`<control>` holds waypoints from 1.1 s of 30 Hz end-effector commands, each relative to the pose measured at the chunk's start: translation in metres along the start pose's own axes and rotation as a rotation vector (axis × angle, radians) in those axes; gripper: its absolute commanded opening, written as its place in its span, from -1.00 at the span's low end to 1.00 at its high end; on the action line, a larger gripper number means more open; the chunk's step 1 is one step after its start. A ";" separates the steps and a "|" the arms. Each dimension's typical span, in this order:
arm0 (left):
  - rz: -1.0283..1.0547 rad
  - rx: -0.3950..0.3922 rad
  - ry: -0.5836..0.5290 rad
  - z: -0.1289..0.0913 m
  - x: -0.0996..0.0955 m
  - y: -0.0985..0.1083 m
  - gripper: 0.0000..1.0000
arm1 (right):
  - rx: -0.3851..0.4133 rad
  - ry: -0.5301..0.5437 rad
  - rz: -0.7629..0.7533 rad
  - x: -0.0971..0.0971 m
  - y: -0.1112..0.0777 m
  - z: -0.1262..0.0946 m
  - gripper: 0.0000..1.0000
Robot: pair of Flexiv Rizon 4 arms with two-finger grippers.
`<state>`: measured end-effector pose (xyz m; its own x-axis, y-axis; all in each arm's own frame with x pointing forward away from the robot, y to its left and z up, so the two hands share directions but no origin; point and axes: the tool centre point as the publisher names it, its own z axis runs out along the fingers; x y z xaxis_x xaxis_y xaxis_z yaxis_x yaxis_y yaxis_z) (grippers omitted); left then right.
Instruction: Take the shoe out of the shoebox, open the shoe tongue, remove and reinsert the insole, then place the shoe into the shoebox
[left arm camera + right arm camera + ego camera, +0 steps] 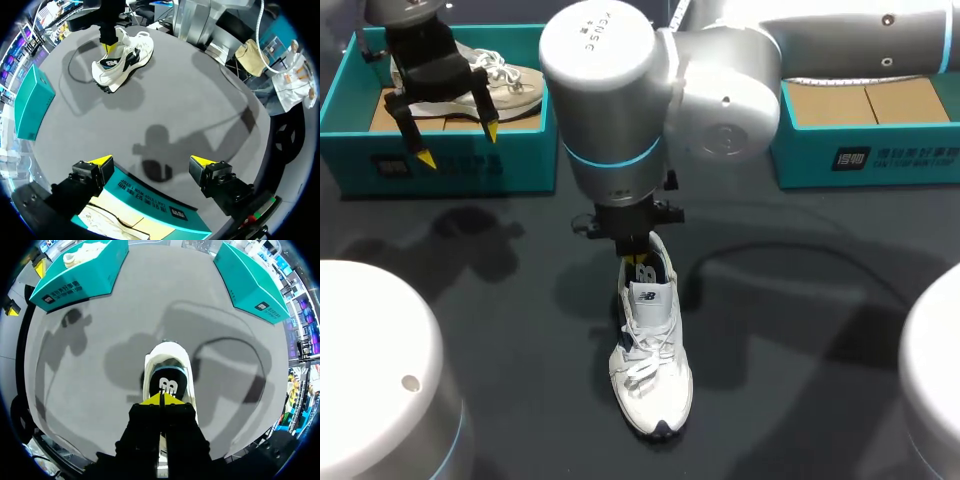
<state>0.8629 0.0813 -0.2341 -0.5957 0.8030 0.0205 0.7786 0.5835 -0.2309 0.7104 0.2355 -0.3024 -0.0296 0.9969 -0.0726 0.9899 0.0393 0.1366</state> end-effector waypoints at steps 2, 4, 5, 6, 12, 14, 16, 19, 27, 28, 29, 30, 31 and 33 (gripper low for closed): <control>0.000 -0.002 -0.001 0.000 0.001 -0.001 1.00 | -0.003 -0.021 0.010 -0.004 -0.005 0.018 -1.00; 0.000 -0.002 -0.001 0.000 0.001 -0.001 1.00 | -0.004 -0.051 0.022 -0.006 -0.007 0.022 -1.00; 0.000 -0.002 -0.001 0.000 0.001 -0.001 1.00 | 0.000 -0.065 0.028 -0.007 -0.008 0.024 -1.00; 0.000 -0.002 -0.001 0.000 0.001 -0.001 1.00 | 0.000 -0.064 0.027 -0.008 -0.009 0.026 -1.00; 0.000 -0.002 -0.001 0.000 0.001 -0.001 1.00 | -0.012 -0.105 0.038 -0.014 -0.012 0.042 -1.00; 0.000 -0.002 -0.001 0.000 0.001 -0.001 1.00 | -0.014 -0.124 0.049 -0.013 -0.013 0.049 -1.00; 0.000 -0.002 -0.001 0.000 0.001 -0.001 1.00 | -0.030 -0.125 0.046 -0.013 -0.014 0.057 -1.00; 0.000 -0.002 -0.001 0.000 0.001 -0.001 1.00 | -0.010 -0.154 0.069 -0.011 -0.014 0.068 -1.00; 0.000 -0.002 -0.001 0.000 0.001 -0.001 1.00 | 0.002 -0.180 0.077 -0.006 -0.016 0.075 -1.00; 0.000 -0.002 -0.001 0.000 0.001 -0.001 1.00 | -0.002 -0.194 0.081 -0.004 -0.017 0.070 -1.00; 0.000 -0.002 -0.001 0.000 0.001 -0.001 1.00 | -0.010 -0.206 0.083 -0.002 -0.018 0.065 -1.00; 0.000 -0.002 -0.001 0.000 0.001 -0.001 1.00 | -0.017 -0.217 0.085 -0.001 -0.019 0.060 -1.00; 0.000 -0.002 -0.001 0.000 0.001 -0.001 1.00 | -0.022 -0.225 0.089 0.000 -0.019 0.056 -1.00; 0.000 -0.002 -0.001 0.000 0.001 -0.001 1.00 | -0.036 -0.231 0.094 0.001 -0.018 0.050 -1.00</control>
<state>0.8628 0.0813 -0.2340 -0.5957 0.8029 0.0204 0.7784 0.5834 -0.2316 0.7105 0.2233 -0.3647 -0.0450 0.9727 -0.2278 0.9916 0.0713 0.1084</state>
